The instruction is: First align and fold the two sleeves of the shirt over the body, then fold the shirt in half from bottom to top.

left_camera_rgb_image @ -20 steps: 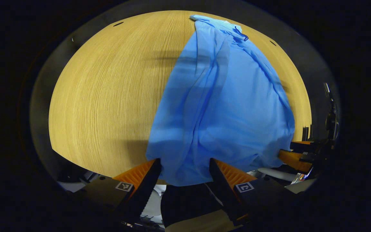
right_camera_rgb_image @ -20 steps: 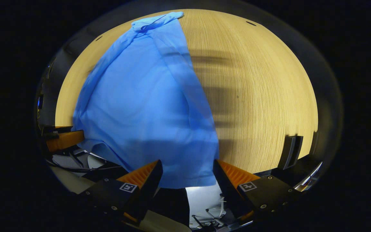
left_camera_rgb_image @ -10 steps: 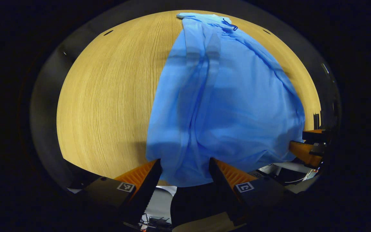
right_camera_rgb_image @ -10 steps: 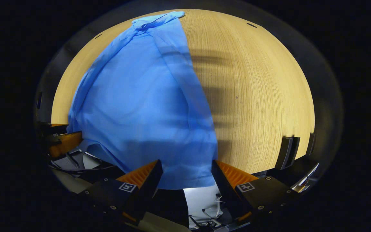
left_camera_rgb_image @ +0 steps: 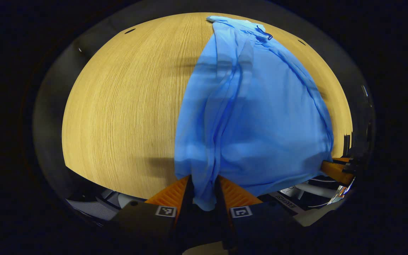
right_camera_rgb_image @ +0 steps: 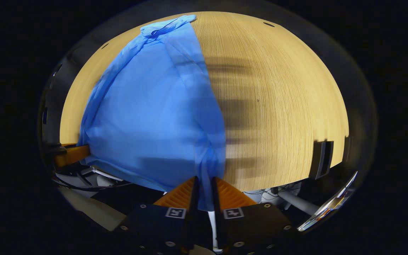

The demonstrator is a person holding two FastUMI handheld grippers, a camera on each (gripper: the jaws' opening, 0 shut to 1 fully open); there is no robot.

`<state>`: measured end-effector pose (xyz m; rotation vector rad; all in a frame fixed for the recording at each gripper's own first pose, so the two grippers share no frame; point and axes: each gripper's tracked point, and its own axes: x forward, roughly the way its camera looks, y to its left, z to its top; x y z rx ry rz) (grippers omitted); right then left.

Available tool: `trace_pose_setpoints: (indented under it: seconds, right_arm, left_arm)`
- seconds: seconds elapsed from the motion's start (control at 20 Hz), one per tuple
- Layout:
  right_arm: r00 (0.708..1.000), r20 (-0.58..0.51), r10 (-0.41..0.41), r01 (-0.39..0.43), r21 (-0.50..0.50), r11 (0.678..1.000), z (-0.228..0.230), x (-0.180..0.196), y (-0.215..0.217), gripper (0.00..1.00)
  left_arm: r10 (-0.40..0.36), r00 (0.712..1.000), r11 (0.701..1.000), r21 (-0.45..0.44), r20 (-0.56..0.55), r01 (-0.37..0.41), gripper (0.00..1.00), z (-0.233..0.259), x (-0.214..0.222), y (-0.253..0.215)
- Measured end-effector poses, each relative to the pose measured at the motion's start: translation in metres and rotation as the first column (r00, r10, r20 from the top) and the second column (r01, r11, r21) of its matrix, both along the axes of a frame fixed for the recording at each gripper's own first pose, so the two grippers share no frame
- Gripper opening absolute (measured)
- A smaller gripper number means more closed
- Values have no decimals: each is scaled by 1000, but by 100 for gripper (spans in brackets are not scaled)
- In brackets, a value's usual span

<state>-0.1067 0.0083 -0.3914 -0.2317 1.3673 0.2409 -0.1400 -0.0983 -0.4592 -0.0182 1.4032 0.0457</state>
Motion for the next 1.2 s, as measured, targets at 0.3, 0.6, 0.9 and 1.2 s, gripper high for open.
trace_pose_setpoints:
  seconds: [0.3,0.6,0.9,1.2]
  right_arm:
    - [998,-49,-48,52,84,995,2,-6,8,1]
    - [999,54,4,-11,126,992,42,33,28,1]
    - [977,206,55,-93,181,979,100,99,63,1]
    - [946,319,60,-131,207,970,142,163,91,1]
  left_arm:
    - [102,995,984,-146,12,-99,4,-19,11,-6]
    - [66,993,991,-120,93,-55,4,-18,55,0]
    - [95,968,988,-138,230,-64,4,31,125,12]
    - [83,939,989,-142,335,-36,4,72,204,14]
